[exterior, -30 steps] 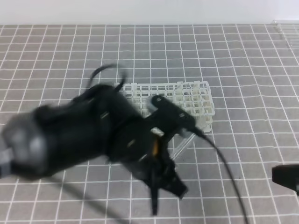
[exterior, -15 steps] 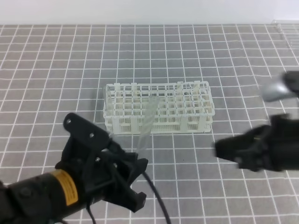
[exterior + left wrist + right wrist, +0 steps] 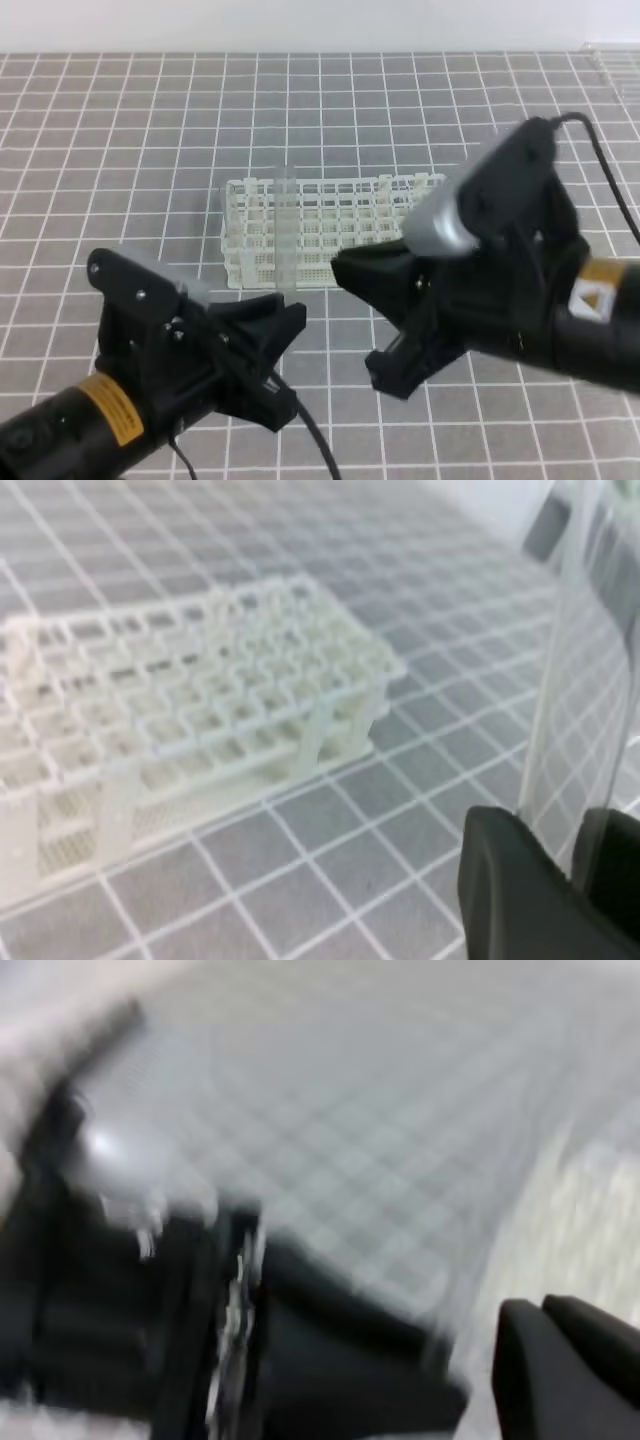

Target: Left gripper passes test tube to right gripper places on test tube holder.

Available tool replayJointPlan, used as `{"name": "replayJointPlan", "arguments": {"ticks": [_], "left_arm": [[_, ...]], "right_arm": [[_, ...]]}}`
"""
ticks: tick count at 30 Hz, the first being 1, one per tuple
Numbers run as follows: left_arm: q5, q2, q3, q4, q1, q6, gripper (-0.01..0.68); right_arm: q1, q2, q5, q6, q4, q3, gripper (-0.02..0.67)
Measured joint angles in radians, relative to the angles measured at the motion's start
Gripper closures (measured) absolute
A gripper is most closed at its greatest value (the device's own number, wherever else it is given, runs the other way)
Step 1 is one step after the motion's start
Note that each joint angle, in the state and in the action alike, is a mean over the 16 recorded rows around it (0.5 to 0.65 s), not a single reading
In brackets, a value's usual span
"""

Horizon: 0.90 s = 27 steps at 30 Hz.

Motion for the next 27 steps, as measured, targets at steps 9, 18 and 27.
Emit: {"name": "replayJointPlan", "arguments": {"ticks": [9,18,27], "left_arm": [[-0.198,0.001,0.088,0.014,0.002,0.015,0.672],[-0.251,0.028,0.111,0.076,0.002,0.015,0.670],[-0.300,0.087,0.111,0.121,0.002,0.014,0.669]], "right_arm": [[0.176,-0.071,-0.455,0.003,-0.068,0.182,0.650],[0.228,-0.050,-0.630,0.010,-0.070,0.241,0.641],[0.230,0.008,-0.644,0.012,-0.070,0.194,0.622]]}}
